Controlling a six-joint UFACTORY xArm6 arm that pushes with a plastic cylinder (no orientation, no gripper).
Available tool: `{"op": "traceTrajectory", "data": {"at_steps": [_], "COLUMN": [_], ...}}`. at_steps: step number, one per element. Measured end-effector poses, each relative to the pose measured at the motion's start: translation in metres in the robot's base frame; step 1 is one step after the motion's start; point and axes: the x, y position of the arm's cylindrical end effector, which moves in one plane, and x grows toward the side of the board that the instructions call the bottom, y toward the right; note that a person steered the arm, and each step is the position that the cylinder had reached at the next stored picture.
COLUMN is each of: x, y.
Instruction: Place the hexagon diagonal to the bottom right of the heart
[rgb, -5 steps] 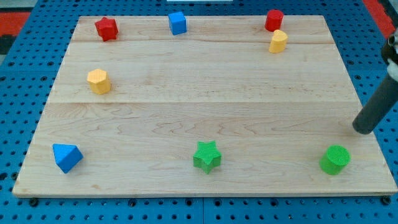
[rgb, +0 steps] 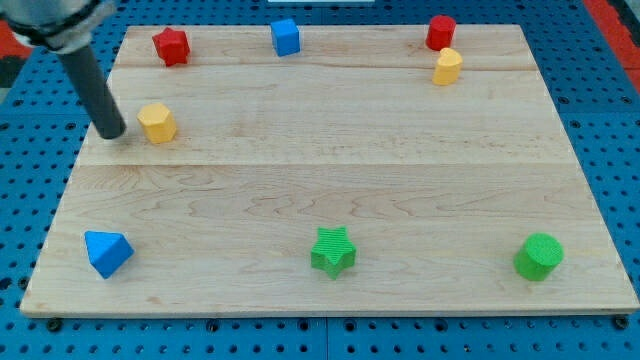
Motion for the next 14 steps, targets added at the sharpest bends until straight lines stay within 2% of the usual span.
{"op": "traceTrajectory", "data": {"at_steps": [2,3,4,6,7,10,11,13,14], "x": [0.004,-0.021,-0.046,-0.068,-0.058,-0.055,-0.054,-0.054,-0.073], "y": [0.245,0.301,0.313,0.305,0.365,0.411,0.359,0.064,-0.037]}}
